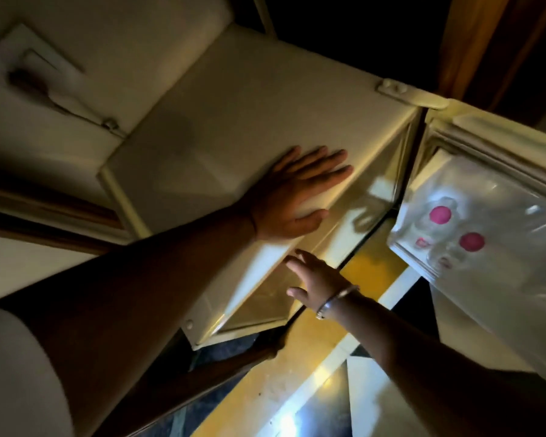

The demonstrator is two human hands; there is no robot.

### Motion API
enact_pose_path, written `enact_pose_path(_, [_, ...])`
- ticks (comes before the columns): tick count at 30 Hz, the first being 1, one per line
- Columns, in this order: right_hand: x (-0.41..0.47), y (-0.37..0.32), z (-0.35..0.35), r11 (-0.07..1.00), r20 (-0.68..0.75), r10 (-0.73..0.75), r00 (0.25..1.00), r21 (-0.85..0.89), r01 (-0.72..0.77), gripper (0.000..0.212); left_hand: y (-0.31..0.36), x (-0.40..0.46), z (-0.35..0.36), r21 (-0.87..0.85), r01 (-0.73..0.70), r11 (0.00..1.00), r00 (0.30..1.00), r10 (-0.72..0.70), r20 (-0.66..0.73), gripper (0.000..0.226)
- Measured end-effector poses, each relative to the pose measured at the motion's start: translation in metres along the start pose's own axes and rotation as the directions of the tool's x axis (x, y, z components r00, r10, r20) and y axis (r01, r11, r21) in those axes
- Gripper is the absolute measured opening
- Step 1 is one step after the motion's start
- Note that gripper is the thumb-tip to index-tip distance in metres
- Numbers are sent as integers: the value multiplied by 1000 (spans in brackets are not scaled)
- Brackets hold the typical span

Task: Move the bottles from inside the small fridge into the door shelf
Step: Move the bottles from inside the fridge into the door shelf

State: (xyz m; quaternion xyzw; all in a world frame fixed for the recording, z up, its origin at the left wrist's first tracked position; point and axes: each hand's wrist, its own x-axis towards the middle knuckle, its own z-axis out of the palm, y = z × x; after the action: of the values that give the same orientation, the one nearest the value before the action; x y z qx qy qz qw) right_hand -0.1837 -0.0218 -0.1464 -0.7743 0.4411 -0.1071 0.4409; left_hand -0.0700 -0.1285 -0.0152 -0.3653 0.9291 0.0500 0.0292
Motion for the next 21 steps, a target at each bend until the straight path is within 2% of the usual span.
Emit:
enact_pose_path(3, [23,-10,6,994,41,-23,999,-106,27,51,-1,-1,3,4,7,1000,1000,-7,-9,75])
enact_pose_path(6, [40,-13,16,977,108,-43,993,-204,65,54,0,0,2,50,3,999,1000,-3,-4,75])
enact_pose_path(9, [51,-15,27,969,52,-68,996,-234,78,47,0,0,1,52,-2,999,1000,2,0,74])
enact_pose_path(14, [33,-20,29,992,-73,-50,996,-118,41,47,0,1,-1,47,6,999,1000,-7,12,73])
enact_pose_path(18, [-11,-12,13,997,-218,-10,976,73,26,28,1,-2,-1,45,9,999,1000,-10,15,74])
enact_pose_path(21, [-58,0,-6,992,-320,23,947,129,19,22,-1,-1,0,31,11,999,1000,-11,10,74])
